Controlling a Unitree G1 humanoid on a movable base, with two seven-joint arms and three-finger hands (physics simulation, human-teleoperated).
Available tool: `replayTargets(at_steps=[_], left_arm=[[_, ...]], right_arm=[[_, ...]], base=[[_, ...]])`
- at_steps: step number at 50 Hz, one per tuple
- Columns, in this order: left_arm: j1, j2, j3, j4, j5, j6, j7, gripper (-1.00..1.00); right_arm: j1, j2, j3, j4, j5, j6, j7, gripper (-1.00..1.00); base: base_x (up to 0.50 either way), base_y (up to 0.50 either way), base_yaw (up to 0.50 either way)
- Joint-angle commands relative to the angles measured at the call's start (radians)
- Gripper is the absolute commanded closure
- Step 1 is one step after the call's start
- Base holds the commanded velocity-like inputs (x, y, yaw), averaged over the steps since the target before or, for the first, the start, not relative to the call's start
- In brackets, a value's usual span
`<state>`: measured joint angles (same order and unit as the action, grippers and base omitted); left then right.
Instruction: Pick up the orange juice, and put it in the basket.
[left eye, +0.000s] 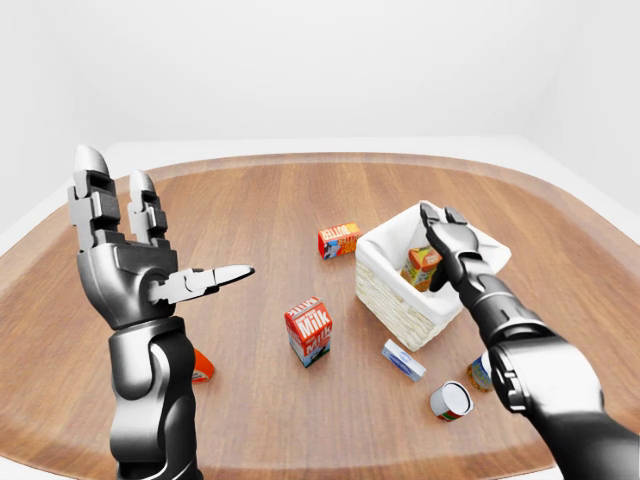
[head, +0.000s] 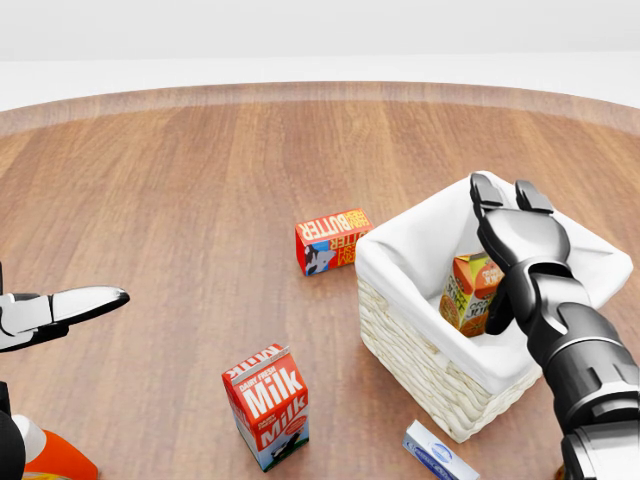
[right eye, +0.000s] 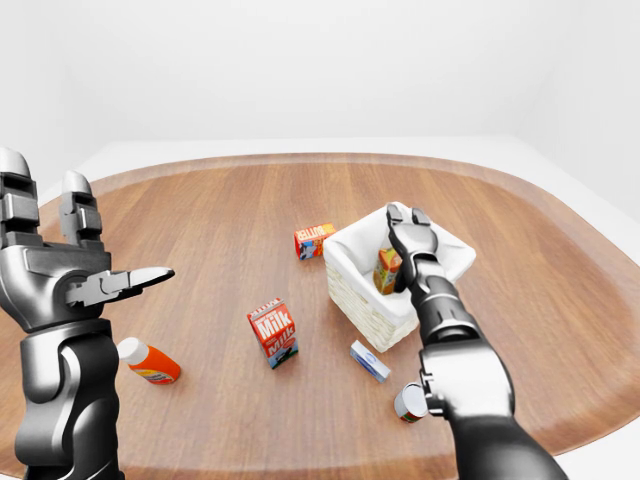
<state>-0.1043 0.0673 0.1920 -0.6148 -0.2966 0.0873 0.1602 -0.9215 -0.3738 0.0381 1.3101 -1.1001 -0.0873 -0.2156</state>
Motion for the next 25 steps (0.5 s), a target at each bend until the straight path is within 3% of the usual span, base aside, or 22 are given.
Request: replayTargets(at_steps=[1,25], left_arm=[[0.000,0.000,0.000,0.000,0.000,0.000,0.000,-1.00],[0.000,0.000,0.000,0.000,0.000,0.000,0.000,-1.00]], right_arm=[[-0.030,-0.012,0.000,-0.010,0.001,0.000,0.018,-1.00],[-0.091,-0.039,-0.008,-0.041,0.004,0.000,0.076,-1.00]], base=[[0.00,0.00,0.00],[0.00,0.00,0.00]])
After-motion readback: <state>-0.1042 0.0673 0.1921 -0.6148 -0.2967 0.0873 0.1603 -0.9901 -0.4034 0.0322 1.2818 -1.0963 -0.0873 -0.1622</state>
